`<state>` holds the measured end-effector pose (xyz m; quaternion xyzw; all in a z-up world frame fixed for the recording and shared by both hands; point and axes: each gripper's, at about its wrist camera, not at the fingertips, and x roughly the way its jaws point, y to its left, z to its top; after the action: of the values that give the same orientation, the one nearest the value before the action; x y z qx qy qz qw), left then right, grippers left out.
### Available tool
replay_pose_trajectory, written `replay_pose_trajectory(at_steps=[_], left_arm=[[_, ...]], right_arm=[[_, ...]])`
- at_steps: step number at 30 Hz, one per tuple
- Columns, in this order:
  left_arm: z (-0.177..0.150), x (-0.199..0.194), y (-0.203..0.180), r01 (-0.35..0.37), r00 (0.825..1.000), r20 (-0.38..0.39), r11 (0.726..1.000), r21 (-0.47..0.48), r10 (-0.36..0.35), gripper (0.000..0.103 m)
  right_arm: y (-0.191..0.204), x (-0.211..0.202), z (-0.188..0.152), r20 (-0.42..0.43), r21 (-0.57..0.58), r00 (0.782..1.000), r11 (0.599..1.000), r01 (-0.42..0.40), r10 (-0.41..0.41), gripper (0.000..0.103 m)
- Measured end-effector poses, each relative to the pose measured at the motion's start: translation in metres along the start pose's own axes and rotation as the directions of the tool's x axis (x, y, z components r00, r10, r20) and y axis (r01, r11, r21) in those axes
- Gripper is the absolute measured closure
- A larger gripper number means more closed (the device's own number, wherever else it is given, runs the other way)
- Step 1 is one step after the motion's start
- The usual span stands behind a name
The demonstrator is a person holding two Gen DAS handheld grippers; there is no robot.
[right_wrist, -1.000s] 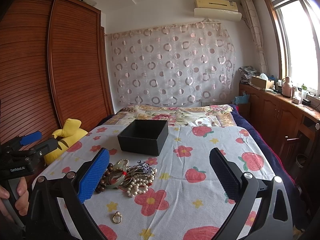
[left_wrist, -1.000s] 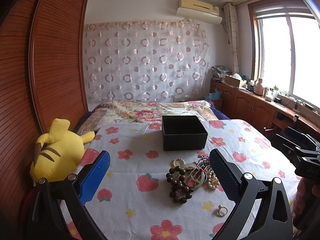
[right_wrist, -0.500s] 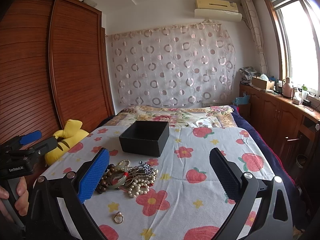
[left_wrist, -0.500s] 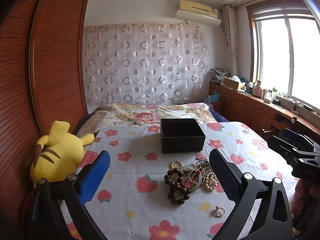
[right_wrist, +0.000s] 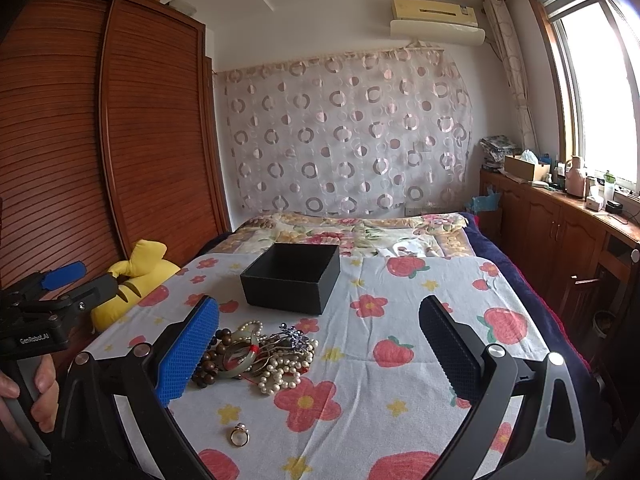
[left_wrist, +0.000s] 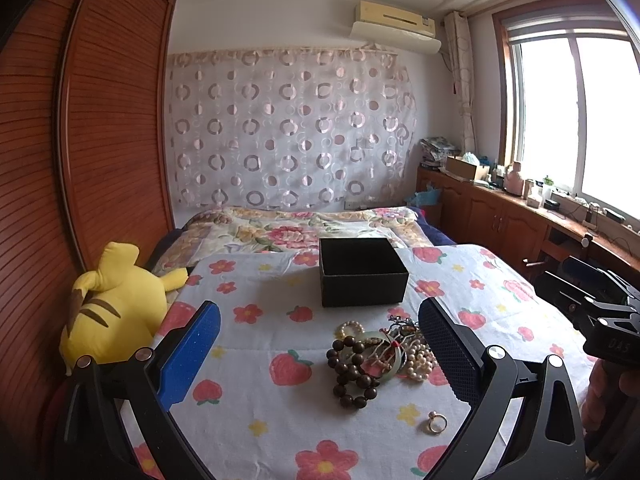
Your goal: Organize jewelry
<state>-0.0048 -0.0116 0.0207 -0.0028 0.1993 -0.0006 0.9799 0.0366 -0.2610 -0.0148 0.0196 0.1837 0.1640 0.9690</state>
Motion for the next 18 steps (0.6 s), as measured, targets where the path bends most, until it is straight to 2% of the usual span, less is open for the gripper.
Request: replay_pose_trajectory(at_steps=[18], left_arm=[[-0.002, -0.010, -0.004, -0.001, 1.000, -0.009, 1.000, 0.002, 0.001, 0.007]], right_arm=[[0.000, 0.003, 0.002, -0.006, -0.005, 1.000, 1.000, -0.006, 0.006, 0.002]])
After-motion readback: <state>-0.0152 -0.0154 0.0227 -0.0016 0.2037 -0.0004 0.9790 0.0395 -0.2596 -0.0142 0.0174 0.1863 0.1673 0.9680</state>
